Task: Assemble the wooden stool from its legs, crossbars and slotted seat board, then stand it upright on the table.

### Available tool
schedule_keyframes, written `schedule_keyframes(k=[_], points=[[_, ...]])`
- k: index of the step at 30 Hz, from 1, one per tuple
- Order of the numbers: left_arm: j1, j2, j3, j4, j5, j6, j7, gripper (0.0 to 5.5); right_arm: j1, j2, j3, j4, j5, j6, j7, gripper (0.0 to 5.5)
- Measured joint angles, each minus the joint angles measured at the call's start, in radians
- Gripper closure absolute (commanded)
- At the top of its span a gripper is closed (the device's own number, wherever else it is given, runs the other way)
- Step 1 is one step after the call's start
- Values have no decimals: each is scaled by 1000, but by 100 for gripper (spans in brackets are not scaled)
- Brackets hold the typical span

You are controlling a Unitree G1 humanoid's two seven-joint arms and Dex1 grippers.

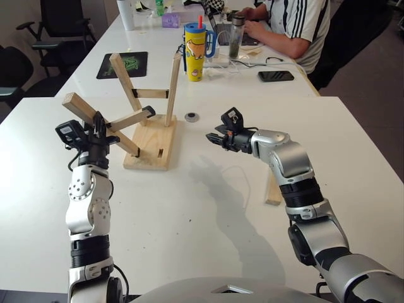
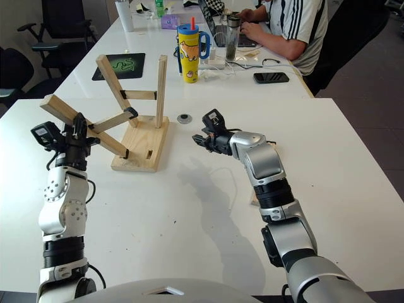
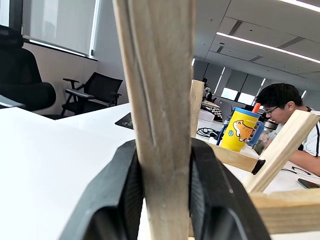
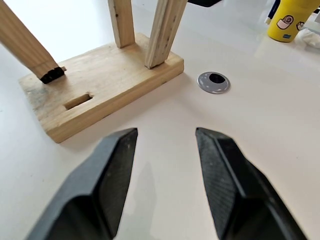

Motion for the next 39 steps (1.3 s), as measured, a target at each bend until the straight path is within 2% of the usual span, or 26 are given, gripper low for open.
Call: schedule_keyframes(k=[12, 18, 26, 31, 39], points=[[-88, 47, 116, 110, -146, 141, -65, 448, 23, 0, -1, -21, 11, 0, -26, 335], [-97, 47, 144, 149, -191, 149, -112, 448, 46, 3, -20, -32, 30, -5, -32, 335], [-98, 42, 141, 144, -190, 134, -130, 448, 161, 106, -152, -146, 51, -270, -190, 335], [-98, 36, 140, 137, -181, 128, -123, 448, 280, 116, -160, -155, 20, -376, -267, 335], [-98, 18, 164, 113, -211, 138, -104, 448, 359, 106, -129, -152, -41, -481, -313, 335]])
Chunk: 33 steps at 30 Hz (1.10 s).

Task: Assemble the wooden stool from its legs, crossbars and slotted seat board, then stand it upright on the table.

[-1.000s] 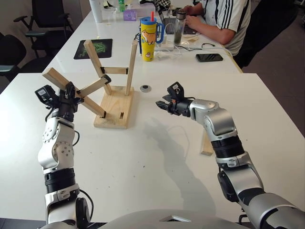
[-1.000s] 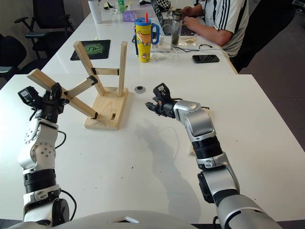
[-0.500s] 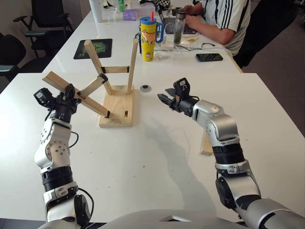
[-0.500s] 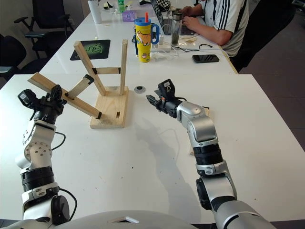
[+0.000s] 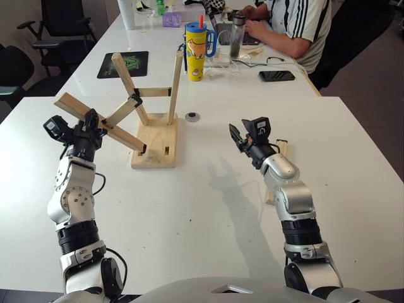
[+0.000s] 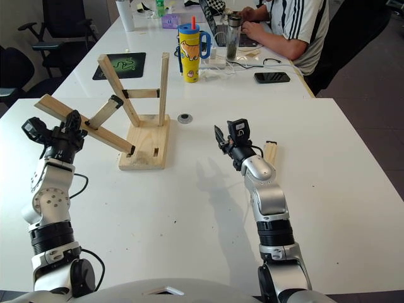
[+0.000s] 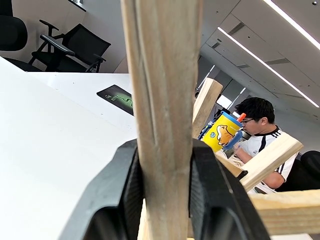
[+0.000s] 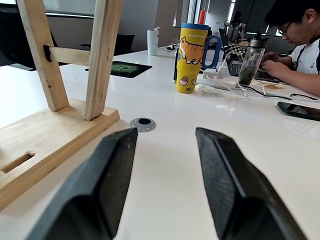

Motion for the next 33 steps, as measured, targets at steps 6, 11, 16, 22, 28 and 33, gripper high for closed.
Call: schedule_keyframes(k=[6, 11, 16, 22, 28, 33], points=[[13, 0, 0, 1, 21, -2, 0, 448, 16, 0, 11, 5, -19, -7, -13, 335], [18, 2, 0, 16, 44, -24, -8, 448, 16, 0, 11, 6, -20, -9, -18, 335], [10, 2, -7, 45, 61, -56, -17, 448, 16, 0, 11, 6, -20, -10, -18, 335], [-3, 2, -18, 72, 88, -74, -17, 448, 16, 0, 11, 6, -20, -10, -18, 335], [13, 10, -88, 29, 198, -99, 14, 448, 16, 1, 13, 5, -20, -10, -18, 335], [142, -53, -244, -131, 406, -157, 111, 448, 16, 0, 12, 2, -22, -10, -24, 335]])
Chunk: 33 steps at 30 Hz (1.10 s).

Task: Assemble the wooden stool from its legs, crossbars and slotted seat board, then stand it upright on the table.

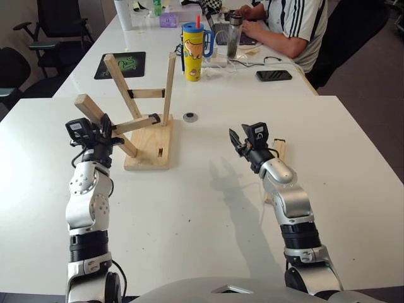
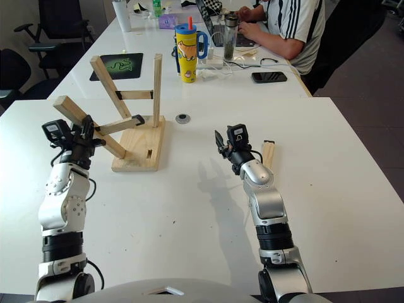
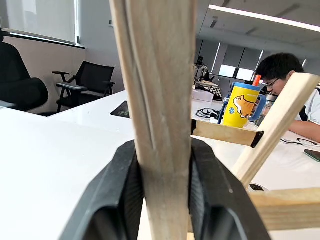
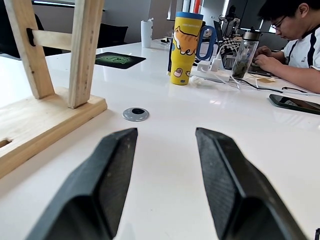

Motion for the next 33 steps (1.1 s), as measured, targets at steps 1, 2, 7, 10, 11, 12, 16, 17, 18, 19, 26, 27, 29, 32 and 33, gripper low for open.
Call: schedule_keyframes(k=[1, 2, 7, 10, 11, 12, 16, 17, 18, 19, 26, 27, 29, 32, 33], points=[[12, -18, -10, -12, 12, -9, 9, 448, 0, 1, 0, -1, 0, 0, -1, 335], [20, -25, -17, -18, 25, -19, 15, 448, 0, 1, 0, -2, 0, 0, -2, 335], [33, -36, -22, -35, 38, -27, 15, 448, 0, 1, 0, -4, 0, 0, -5, 335], [19, -26, -17, -53, 35, 12, 13, 408, 0, 1, 0, -5, 0, 0, -5, 335], [12, -25, -15, -64, 29, 31, 12, 390, 0, 2, 0, -6, 0, 0, -5, 335], [3, -23, -13, -80, 27, 46, 13, 374, 0, 2, 0, -6, 1, 0, -6, 335], [-66, -7, 0, -172, 25, 93, 21, 351, 0, 3, 0, -8, 1, 0, -8, 335], [-88, -3, 1, -196, 23, 111, 22, 351, 1, 3, 0, -8, 1, 0, -9, 335], [-105, 1, 1, -220, 19, 125, 22, 351, 1, 4, -1, -8, 0, 0, -11, 335], [-125, 6, 2, -241, 14, 138, 22, 351, 2, 4, -1, -8, 0, 0, -15, 335], [-235, 57, 57, -329, -14, 215, 33, 351, 29, -16, -52, -24, -29, 6, -89, 335], [-248, 67, 70, -331, -17, 226, 34, 351, 34, -20, -65, -40, -40, 22, -104, 335], [-258, 85, 100, -334, -25, 235, 34, 351, 44, -33, -94, -76, -44, 95, -124, 335], [-263, 112, 150, -330, -35, 237, 34, 351, 79, -65, -132, -132, -52, 207, -141, 335], [-264, 120, 162, -326, -35, 237, 33, 346, 91, -75, -141, -150, -56, 246, -149, 315]])
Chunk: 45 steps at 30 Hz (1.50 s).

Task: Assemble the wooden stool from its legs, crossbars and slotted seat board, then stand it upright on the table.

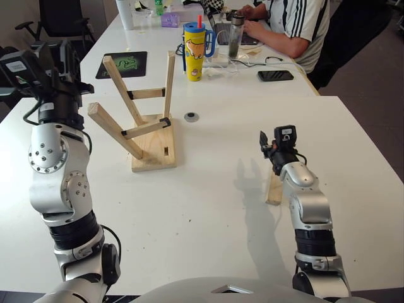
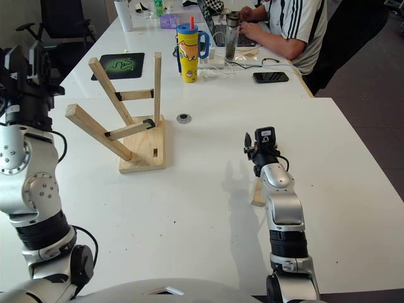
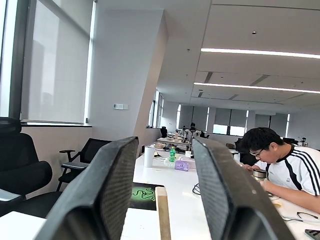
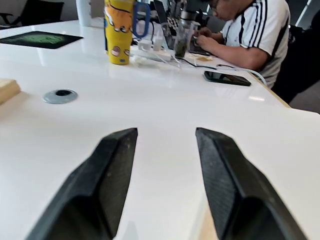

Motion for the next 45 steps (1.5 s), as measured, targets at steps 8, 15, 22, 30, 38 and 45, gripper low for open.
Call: schedule_keyframes(k=[8, 15, 22, 30, 38, 45], points=[[7, 8, 25, 20, 4, -4, -3, 346, -29, 55, -128, -23, 25, 358, -104, 207], [31, 2, 24, -1, 12, -1, 5, 346, -141, 125, -214, -9, 89, 543, -144, 118], [41, -11, 16, -17, 12, 0, 17, 346, -147, 122, -211, 16, 81, 622, -163, 118], [62, -26, 7, -47, 13, 0, 34, 346, -185, 11, -132, 92, 139, 710, -15, 226], [64, -33, 2, -54, 11, -1, 37, 346, -163, -377, 202, 156, 161, 381, 573, 357], [64, -43, -18, -53, 11, -3, 31, 346, -192, -541, 357, 267, 129, -203, 1046, 363]])
